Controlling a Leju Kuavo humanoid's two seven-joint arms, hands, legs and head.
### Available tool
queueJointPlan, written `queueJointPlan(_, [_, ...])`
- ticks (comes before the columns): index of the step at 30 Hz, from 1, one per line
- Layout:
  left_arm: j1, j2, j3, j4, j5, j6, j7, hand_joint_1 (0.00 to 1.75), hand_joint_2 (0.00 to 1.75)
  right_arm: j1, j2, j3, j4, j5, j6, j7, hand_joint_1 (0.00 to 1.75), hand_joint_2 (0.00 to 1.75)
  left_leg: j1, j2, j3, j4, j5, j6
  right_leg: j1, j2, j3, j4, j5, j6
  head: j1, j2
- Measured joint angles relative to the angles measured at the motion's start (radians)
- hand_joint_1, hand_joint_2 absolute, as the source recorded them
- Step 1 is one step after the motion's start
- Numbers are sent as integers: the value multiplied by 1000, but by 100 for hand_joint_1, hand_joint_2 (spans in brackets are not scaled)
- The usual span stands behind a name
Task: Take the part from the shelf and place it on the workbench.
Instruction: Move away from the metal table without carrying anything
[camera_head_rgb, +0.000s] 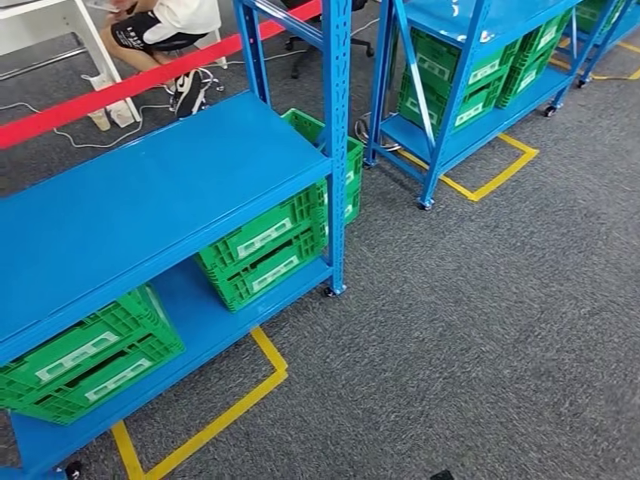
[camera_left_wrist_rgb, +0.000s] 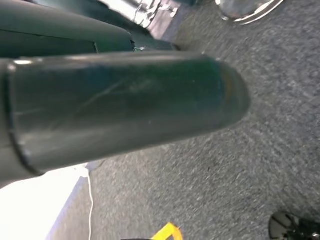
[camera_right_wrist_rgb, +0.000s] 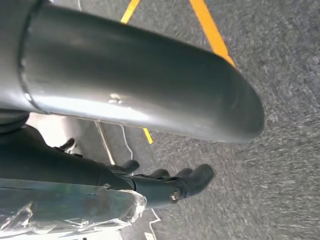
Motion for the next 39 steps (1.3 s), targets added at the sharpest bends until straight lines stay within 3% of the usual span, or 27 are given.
queueJointPlan(1, [1,0,0,0,0,0,0,0,0,0,0,0,0,1,1,1,0,0,0,21,-11,22,-14,-6,0,-14,2,-2,0,-7,-5,0])
queueJointPlan(3, [-2,0,0,0,-1,0,0,0,0,1,0,0,0,2,6,1,0,0,-1,83,-61,124,-69,-15,2,-47,7,-4,-2,-17,-15,0])
queueJointPlan(5, [-5,0,0,0,-2,-3,0,0,0,3,0,0,0,3,12,2,0,0,2,109,-126,247,-116,-20,6,-82,9,-4,-7,-22,-18,0])
queueJointPlan(6, [-4,0,0,0,-3,-4,0,0,0,3,0,0,0,5,14,2,0,0,3,112,-142,275,-117,-21,8,-98,11,-4,-10,-23,-18,0])
queueJointPlan(7, [-2,1,0,0,-3,-5,0,0,0,2,0,0,0,6,15,3,0,0,4,115,-138,267,-99,-19,9,-112,14,-4,-13,-23,-18,0])
queueJointPlan(8, [0,1,0,0,-4,-6,0,0,0,1,0,0,0,9,17,4,0,0,3,120,-116,224,-66,-15,11,-125,19,-4,-16,-22,-18,0])
queueJointPlan(10, [0,2,0,0,-5,-4,2,0,0,-1,0,1,0,14,18,6,0,0,-6,161,-48,94,-4,0,16,-149,30,-4,-25,-18,-18,0])
queueJointPlan(12, [-5,1,0,0,-7,2,5,0,0,-2,0,2,0,20,18,10,0,0,-17,197,-8,18,10,13,21,-170,36,-5,-34,-9,-18,0])
queueJointPlan(14, [-5,1,0,0,-9,8,9,0,0,-5,0,2,0,25,18,15,0,0,-20,187,-5,5,4,17,23,-192,45,-9,-39,1,-18,0])
queueJointPlan(15, [-3,1,0,0,-10,10,11,0,0,-7,0,3,0,27,18,17,0,0,-17,177,-2,0,7,20,22,-186,50,-8,-43,5,-18,0])
queueJointPlan(17, [0,1,0,0,-13,14,15,0,0,-10,0,5,0,31,18,20,0,0,-10,155,4,-10,11,28,19,-134,34,32,-71,13,-15,0])
queueJointPlan(18, [-1,0,0,0,-15,15,16,0,0,-10,0,6,0,33,18,20,0,0,-8,144,6,-13,12,31,17,-101,7,86,-99,17,-13,0])
queueJointPlan(19, [-2,-1,0,0,-17,15,17,0,0,-9,0,7,0,34,18,20,0,0,-7,132,6,-13,12,34,17,-83,-30,156,-130,19,-11,0])
queueJointPlan(21, [-3,-2,0,0,-18,15,17,0,0,-5,0,7,0,37,19,21,0,0,-7,106,7,-12,11,36,17,-76,-102,278,-163,21,-9,0])
queueJointPlan(22, [-2,-2,0,0,-18,16,17,0,0,-3,0,8,0,38,19,21,0,0,-6,91,8,-12,11,35,17,-75,-117,290,-149,22,-9,0])
queueJointPlan(23, [-1,-2,0,0,-18,17,16,0,0,-2,0,8,0,39,19,22,0,0,-6,76,11,-11,10,34,15,-73,-114,262,-115,22,-9,0])
queueJointPlan(25, [-1,-2,0,0,-18,20,15,0,0,-1,0,9,0,41,18,22,0,0,-3,47,14,-8,6,26,9,-40,-65,127,-30,24,-9,0])
queueJointPlan(26, [-2,-2,0,0,-19,21,15,0,0,-1,0,9,0,41,18,22,0,0,-4,35,13,-4,3,21,5,-15,-39,68,-7,23,-9,0])
queueJointPlan(28, [-3,-2,-1,0,-19,24,14,0,0,-1,0,9,0,41,18,20,0,0,-3,14,5,1,3,9,1,17,-15,17,0,16,-9,0])
queueJointPlan(30, [0,-1,-1,0,-19,25,14,0,0,-2,1,9,0,42,18,21,0,0,2,-3,-1,2,5,-1,3,0,-11,13,0,4,-9,0])
queueJointPlan(31, [2,0,-1,0,-19,25,14,0,0,-2,1,9,0,42,18,21,0,0,2,4,-4,7,1,-5,4,-11,-9,12,1,-3,-10,0])
queueJointPlan(33, [1,0,-1,0,-19,26,14,0,0,-1,1,10,0,43,18,21,0,0,2,53,-34,69,-36,-15,3,-39,-4,9,0,-15,-16,0])
queueJointPlan(35, [-3,0,-1,0,-19,26,14,0,0,1,1,10,0,43,18,21,0,0,2,104,-100,202,-99,-23,8,-70,-1,9,-4,-23,-22,0])
queueJointPlan(36, [-4,0,-1,0,-19,26,14,0,0,2,1,10,0,43,18,21,0,0,3,112,-130,261,-119,-25,11,-86,0,9,-6,-25,-22,0])
queueJointPlan(37, [-4,0,-1,0,-19,26,14,0,0,3,0,9,0,43,18,20,0,0,4,115,-148,294,-123,-24,13,-102,2,9,-9,-27,-22,0])
queueJointPlan(38, [-2,0,-1,0,-19,27,14,0,0,2,0,9,0,43,18,20,0,0,4,117,-145,286,-105,-22,15,-115,4,9,-11,-27,-22,0])
queueJointPlan(39, [0,0,-1,0,-19,27,14,0,0,2,1,9,0,43,18,18,0,0,3,121,-123,242,-72,-17,18,-127,8,9,-14,-27,-22,0])
